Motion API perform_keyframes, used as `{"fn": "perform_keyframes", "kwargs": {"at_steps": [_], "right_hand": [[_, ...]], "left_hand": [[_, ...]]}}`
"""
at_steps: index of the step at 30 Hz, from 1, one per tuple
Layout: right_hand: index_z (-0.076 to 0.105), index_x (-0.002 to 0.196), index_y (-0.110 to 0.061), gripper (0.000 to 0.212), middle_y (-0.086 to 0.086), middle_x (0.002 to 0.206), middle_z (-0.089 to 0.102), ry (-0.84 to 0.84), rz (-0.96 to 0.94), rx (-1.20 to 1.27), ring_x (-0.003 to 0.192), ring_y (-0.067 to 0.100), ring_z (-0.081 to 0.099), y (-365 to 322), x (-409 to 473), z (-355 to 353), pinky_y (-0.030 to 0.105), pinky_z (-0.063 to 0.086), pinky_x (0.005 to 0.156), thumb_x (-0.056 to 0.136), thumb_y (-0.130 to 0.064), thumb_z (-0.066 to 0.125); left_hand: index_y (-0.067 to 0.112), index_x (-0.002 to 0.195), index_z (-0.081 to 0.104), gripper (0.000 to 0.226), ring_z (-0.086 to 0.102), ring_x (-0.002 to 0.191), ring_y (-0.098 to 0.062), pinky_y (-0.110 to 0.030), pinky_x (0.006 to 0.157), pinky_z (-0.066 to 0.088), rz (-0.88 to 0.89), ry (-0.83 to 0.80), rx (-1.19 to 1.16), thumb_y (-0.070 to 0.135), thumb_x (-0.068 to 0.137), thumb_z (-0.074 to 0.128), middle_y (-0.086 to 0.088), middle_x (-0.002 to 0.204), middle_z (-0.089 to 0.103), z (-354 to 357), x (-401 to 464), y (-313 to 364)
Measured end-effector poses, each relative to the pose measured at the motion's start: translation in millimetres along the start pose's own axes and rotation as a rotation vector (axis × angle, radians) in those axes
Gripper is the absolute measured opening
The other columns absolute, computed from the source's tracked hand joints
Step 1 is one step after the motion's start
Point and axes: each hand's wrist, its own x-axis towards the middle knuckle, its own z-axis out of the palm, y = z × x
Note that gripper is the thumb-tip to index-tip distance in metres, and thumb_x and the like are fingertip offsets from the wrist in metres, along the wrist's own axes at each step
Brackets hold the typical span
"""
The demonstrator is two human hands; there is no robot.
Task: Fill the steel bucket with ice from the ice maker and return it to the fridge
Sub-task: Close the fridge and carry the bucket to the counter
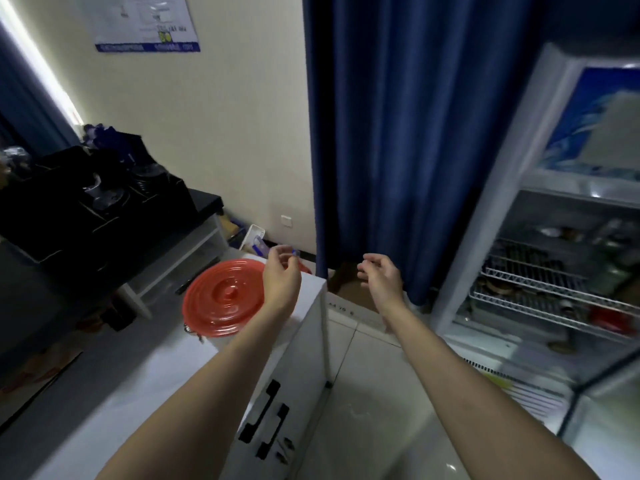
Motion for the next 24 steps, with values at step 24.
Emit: {"fn": "perform_keyframes", "kwargs": {"at_steps": [24], "right_hand": [[0.068,0.11,-0.027,0.011,-0.004,0.103,0.071,0.698,-0.186,-0.191,0.097,0.015,0.067,-33.0,-113.5,-323.6,0.03,0.053,0.08,0.104,-0.025,0.059]], "left_hand": [[0.023,0.113,0.061,0.02,0.066,0.099,-0.02,-0.041,0.091,0.053,0.159,-0.752,-0.162,0.019,0.104,0.043,0.0,0.103,0.069,288.6,-192.1,101.0]]}}
